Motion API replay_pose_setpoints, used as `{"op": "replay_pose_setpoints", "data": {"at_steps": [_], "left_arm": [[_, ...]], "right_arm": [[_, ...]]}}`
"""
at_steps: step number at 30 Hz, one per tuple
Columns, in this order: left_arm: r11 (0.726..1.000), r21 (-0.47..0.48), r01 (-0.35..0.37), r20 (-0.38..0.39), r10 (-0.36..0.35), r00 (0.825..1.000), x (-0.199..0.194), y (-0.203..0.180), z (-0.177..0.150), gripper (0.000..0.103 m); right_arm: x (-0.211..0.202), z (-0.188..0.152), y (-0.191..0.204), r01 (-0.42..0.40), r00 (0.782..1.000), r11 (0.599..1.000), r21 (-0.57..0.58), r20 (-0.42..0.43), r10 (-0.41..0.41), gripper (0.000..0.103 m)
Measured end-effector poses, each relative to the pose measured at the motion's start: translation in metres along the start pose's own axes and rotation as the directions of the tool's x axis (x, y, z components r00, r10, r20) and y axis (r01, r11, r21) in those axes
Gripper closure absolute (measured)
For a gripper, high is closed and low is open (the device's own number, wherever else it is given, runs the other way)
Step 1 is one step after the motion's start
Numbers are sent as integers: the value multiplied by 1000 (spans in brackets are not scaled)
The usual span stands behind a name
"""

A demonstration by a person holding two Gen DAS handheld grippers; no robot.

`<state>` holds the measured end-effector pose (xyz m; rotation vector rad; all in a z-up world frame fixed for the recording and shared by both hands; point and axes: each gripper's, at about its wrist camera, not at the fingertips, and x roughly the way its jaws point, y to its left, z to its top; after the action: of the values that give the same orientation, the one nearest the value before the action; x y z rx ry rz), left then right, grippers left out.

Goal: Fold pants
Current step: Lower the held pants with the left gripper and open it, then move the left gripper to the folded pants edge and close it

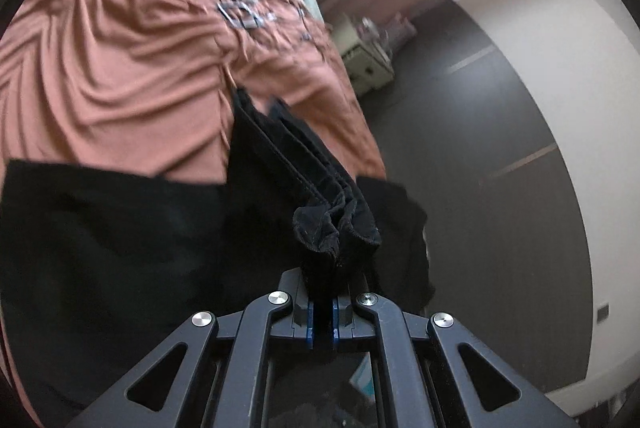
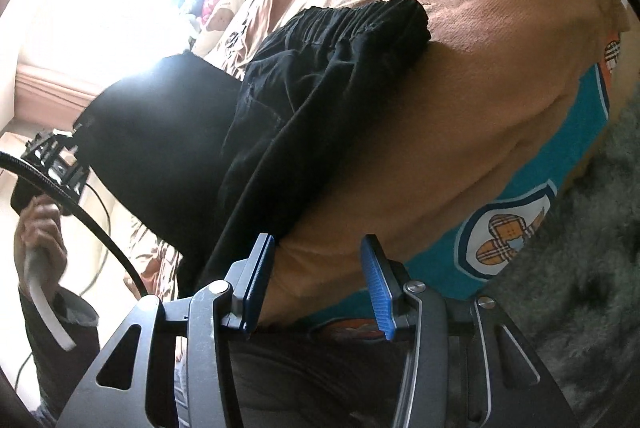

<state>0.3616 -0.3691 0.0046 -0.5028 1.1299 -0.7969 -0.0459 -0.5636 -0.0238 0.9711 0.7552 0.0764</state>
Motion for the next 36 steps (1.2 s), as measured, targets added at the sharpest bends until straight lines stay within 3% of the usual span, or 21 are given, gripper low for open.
{"op": "replay_pose_setpoints", "data": {"at_steps": [10, 17, 18, 19, 21, 22, 23, 25, 33, 36], "left_arm": [[995, 88, 48, -82, -40, 996, 46, -30, -29, 99], [988, 118, 101, -172, -80, 982, 76, -56, -51, 97], [986, 130, 107, -200, -80, 976, 82, -59, -56, 94], [984, 134, 118, -235, -84, 968, 89, -61, -60, 86], [982, 118, 150, -319, -106, 942, 102, -61, -70, 65], [981, 119, 152, -343, -103, 934, 104, -59, -74, 50], [982, 131, 138, -346, -85, 934, 103, -58, -76, 36], [982, 150, 112, -331, -56, 942, 97, -52, -76, 25], [985, 170, 3, -244, 40, 969, 44, -2, -54, 24], [984, 173, -42, -205, 78, 976, 23, 22, -44, 24]], "right_arm": [[-1, -9, -1, 1, 1000, 1000, 3, -5, -1, 60], [-9, -8, -7, 6, 1000, 1000, 8, 5, -6, 60], [-11, -7, -9, 5, 1000, 1000, 9, 10, -5, 60], [-14, -7, -10, 6, 1000, 1000, 12, 18, -6, 60], [-20, -5, -13, 7, 999, 1000, 13, 32, -8, 60], [-23, -4, -14, 5, 999, 1000, 13, 38, -6, 60], [-27, -3, -15, 2, 999, 1000, 14, 44, -2, 60], [-32, -2, -17, 0, 999, 1000, 11, 53, -1, 60], [-46, 0, -10, -36, 996, 999, -9, 79, 37, 58], [-45, 2, -3, -66, 995, 998, -21, 75, 68, 49]]}}
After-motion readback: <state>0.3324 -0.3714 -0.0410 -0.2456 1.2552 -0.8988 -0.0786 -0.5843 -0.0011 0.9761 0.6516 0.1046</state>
